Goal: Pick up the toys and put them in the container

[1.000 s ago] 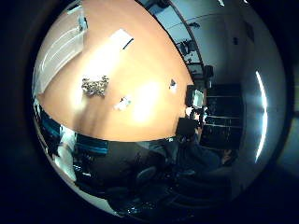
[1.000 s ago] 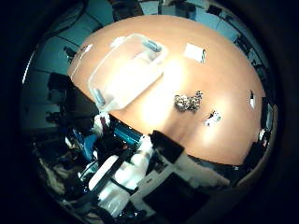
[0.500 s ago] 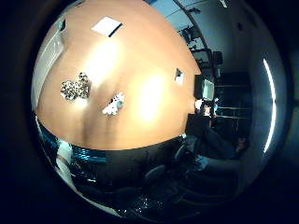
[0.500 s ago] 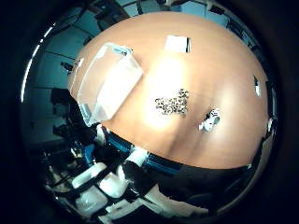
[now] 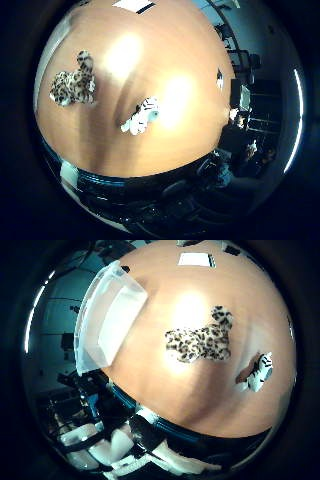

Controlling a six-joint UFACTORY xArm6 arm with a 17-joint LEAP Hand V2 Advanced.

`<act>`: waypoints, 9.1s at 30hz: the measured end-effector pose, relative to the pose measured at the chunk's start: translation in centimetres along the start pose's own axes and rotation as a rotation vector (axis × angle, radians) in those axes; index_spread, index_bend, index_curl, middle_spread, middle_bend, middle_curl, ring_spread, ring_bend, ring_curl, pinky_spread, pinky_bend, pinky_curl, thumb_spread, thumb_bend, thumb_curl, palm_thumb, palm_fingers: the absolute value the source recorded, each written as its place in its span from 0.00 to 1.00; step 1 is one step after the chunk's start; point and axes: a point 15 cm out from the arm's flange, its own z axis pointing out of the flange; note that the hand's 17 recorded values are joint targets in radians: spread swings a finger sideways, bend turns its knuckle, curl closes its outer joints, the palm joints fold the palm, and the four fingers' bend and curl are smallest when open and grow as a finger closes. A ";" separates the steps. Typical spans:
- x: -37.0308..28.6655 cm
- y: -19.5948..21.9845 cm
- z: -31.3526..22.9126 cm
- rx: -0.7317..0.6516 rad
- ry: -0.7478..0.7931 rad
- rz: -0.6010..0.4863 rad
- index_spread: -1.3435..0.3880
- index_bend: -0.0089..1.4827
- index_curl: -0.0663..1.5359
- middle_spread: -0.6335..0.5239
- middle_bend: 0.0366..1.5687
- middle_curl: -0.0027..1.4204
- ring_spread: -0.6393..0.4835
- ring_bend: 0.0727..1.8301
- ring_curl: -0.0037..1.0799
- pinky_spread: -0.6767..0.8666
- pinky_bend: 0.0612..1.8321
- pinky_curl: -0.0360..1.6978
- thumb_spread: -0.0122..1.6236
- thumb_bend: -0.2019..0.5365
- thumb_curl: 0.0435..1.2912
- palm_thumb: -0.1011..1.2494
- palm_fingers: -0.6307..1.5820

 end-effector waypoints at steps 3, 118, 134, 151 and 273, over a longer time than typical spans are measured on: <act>0.0 -0.2 0.7 -0.004 -0.005 -0.002 0.55 0.11 0.20 0.60 0.10 0.22 0.74 0.11 0.24 0.69 0.20 0.20 0.60 0.23 0.18 0.29 0.29; -40.1 -9.7 -26.1 0.308 -0.053 -0.399 0.66 0.76 0.56 0.45 0.88 0.51 0.37 0.72 0.75 0.31 0.60 0.67 0.46 0.24 0.62 0.81 0.79; -42.5 -12.8 -24.2 0.348 -0.072 -0.412 0.62 0.50 0.51 0.42 0.73 0.44 0.36 0.66 0.65 0.23 0.51 0.58 0.70 0.19 0.40 0.49 0.68; -42.9 -12.4 -23.4 0.322 -0.057 -0.482 0.52 0.14 0.27 0.51 0.22 0.22 0.65 0.25 0.27 0.72 0.21 0.32 0.57 0.23 0.19 0.20 0.33; 14.9 4.7 8.5 -0.226 0.602 -0.627 0.45 0.44 0.34 0.41 0.11 0.24 0.66 0.06 0.16 0.66 0.06 0.13 0.56 0.24 0.24 0.71 0.43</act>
